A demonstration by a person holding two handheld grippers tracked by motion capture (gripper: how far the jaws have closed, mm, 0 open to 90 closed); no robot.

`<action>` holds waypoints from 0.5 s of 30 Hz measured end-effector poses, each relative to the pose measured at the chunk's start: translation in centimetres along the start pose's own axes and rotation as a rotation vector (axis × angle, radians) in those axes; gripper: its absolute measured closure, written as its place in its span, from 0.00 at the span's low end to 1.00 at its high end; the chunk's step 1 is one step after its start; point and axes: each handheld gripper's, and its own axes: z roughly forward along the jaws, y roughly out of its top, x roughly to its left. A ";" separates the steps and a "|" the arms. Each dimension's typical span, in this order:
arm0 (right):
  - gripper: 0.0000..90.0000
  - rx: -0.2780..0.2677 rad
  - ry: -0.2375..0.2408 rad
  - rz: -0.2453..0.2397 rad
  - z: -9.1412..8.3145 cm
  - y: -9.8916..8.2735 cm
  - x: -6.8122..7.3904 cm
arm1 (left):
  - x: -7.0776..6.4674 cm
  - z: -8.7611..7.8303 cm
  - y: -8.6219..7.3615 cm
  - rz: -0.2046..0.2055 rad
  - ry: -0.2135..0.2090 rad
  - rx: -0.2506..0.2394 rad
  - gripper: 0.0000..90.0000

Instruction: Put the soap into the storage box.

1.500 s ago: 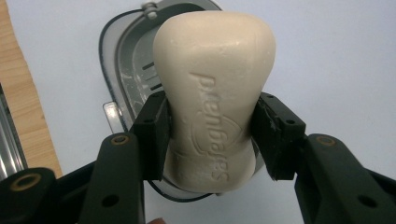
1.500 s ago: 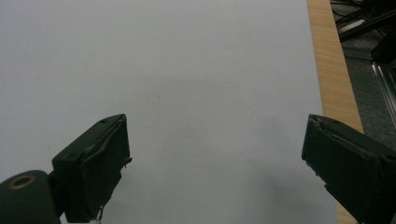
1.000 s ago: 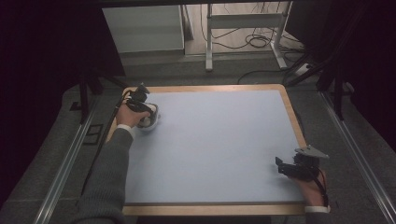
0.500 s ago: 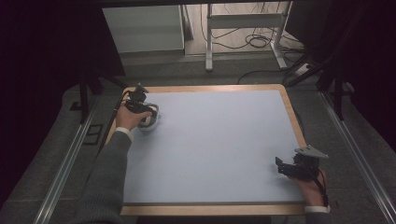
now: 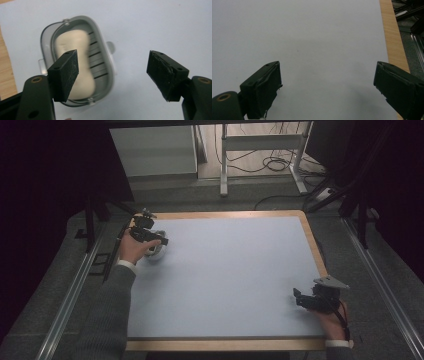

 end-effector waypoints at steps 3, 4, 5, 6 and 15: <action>0.08 -0.001 -0.001 -0.002 0.0 0.0 0.0 | -0.5 -0.7 -0.3 0.015 -0.010 -0.019 0.28; 0.08 -0.001 -0.001 -0.002 0.0 0.0 0.0 | -0.7 -0.9 -0.5 0.024 -0.015 -0.023 0.28; 0.08 -0.001 -0.001 -0.001 -0.1 0.0 0.0 | -1.0 -1.0 -0.7 0.033 -0.018 -0.027 0.28; 0.08 -0.002 0.000 0.000 -0.1 0.0 -0.1 | -1.6 -1.2 -1.1 0.052 -0.032 -0.037 0.28; 0.08 -0.003 -0.001 -0.001 -0.1 0.0 -0.1 | -4.2 -1.2 -3.7 0.151 -0.099 -0.068 0.27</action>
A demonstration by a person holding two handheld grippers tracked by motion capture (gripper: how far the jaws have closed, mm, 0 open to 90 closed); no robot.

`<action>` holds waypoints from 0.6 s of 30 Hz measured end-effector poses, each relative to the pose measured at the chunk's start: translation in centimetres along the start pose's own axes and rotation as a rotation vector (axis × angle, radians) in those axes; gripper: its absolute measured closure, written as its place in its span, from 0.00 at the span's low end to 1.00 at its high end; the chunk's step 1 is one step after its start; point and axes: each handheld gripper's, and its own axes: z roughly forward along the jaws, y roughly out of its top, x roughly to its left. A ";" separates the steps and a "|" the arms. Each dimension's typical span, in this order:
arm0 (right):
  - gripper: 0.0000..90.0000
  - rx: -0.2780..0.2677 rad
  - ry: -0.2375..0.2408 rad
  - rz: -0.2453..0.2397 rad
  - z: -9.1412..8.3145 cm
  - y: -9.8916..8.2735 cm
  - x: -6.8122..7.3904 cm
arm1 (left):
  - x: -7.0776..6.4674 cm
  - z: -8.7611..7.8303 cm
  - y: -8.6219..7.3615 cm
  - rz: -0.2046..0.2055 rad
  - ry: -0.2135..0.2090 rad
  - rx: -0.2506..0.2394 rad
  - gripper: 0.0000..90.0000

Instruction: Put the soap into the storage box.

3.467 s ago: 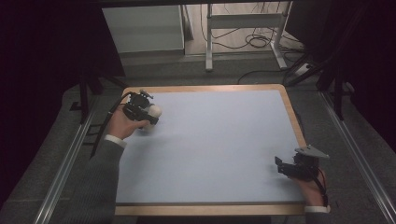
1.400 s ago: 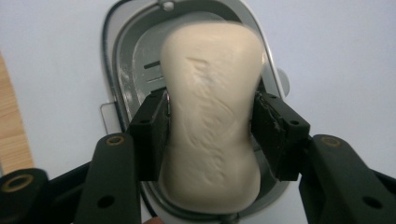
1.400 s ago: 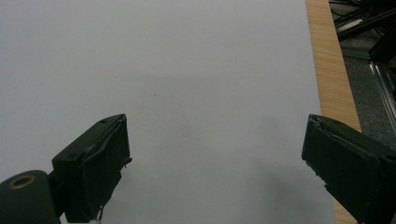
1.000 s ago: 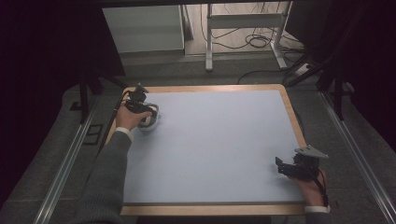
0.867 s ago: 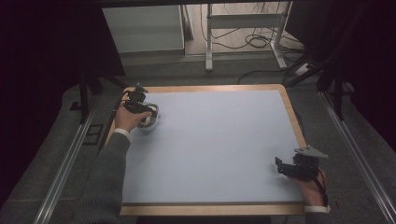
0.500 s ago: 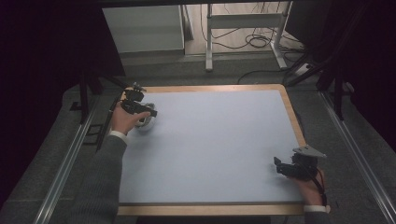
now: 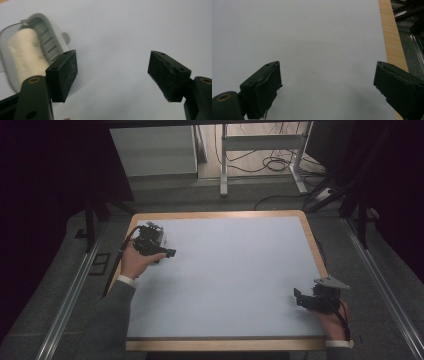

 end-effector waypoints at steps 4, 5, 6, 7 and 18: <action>0.08 0.001 -0.001 0.000 0.0 0.0 0.0 | -1.2 0.3 -1.7 0.046 -0.019 -0.006 0.27; 0.08 0.001 -0.001 0.000 0.0 0.0 0.0 | -1.4 0.3 -2.1 0.047 -0.029 -0.012 0.27; 0.08 0.001 -0.002 0.000 0.0 0.0 0.0 | -1.6 0.4 -2.6 0.046 -0.040 -0.017 0.27; 0.08 0.000 -0.001 0.000 0.0 0.0 0.0 | -1.8 0.5 -3.0 0.048 -0.049 -0.022 0.27; 0.08 -0.001 -0.003 -0.005 -0.1 0.1 0.1 | -3.5 2.1 -8.5 0.036 -0.090 0.005 0.25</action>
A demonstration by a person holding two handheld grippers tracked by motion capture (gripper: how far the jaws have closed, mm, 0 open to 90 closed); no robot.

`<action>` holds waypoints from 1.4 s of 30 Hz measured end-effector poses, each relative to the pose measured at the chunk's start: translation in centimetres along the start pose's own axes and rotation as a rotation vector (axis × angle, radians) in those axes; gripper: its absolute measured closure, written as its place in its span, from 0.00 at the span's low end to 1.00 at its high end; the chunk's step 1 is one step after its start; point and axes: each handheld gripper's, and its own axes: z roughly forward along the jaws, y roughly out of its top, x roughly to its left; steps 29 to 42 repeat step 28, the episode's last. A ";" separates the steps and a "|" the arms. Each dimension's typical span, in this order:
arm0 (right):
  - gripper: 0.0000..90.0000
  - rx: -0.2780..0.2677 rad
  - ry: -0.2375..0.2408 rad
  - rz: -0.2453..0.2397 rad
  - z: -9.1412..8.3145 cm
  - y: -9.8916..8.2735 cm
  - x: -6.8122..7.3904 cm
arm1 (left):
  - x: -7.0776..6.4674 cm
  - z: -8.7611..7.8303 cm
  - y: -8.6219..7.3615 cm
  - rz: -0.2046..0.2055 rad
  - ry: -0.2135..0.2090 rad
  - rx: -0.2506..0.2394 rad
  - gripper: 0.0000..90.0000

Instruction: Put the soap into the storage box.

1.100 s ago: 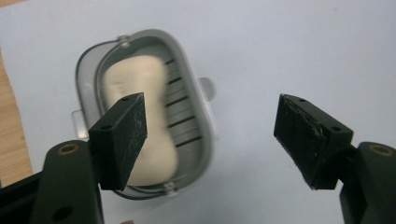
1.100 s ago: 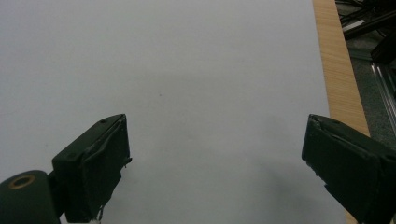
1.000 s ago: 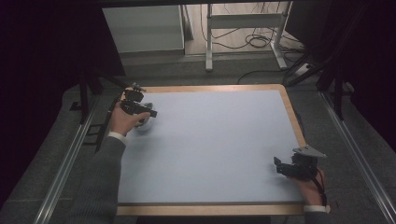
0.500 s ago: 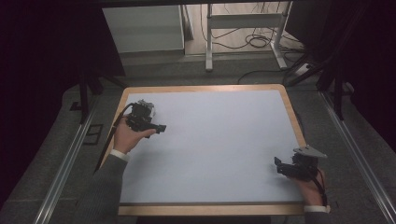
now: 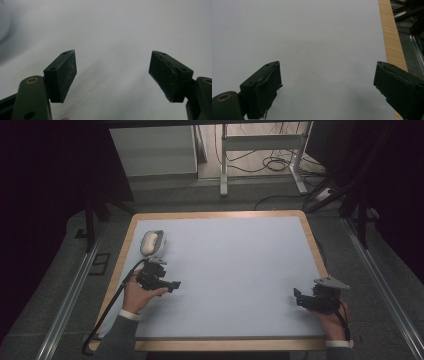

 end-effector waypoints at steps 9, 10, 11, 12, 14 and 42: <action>0.08 0.000 -0.003 0.000 0.0 0.0 0.0 | 0.2 -0.3 -2.3 -0.069 -0.007 -0.065 0.27; 0.08 0.001 -0.003 -0.001 0.0 0.0 0.0 | 0.2 -0.3 -2.5 -0.068 -0.008 -0.067 0.27; 0.08 0.000 -0.003 -0.001 0.0 0.0 0.0 | 0.2 -0.2 -2.6 -0.070 -0.010 -0.062 0.27; 0.08 0.000 -0.003 -0.001 0.0 0.0 0.0 | 0.2 -0.2 -2.7 -0.067 -0.010 -0.058 0.27; 0.08 0.000 -0.004 -0.001 0.0 0.0 0.0 | 0.2 0.0 -2.8 -0.067 -0.014 -0.056 0.27; 0.08 -0.016 -0.001 0.010 -0.3 0.1 -0.1 | 0.4 -0.1 -2.6 -0.078 -0.031 -0.073 0.27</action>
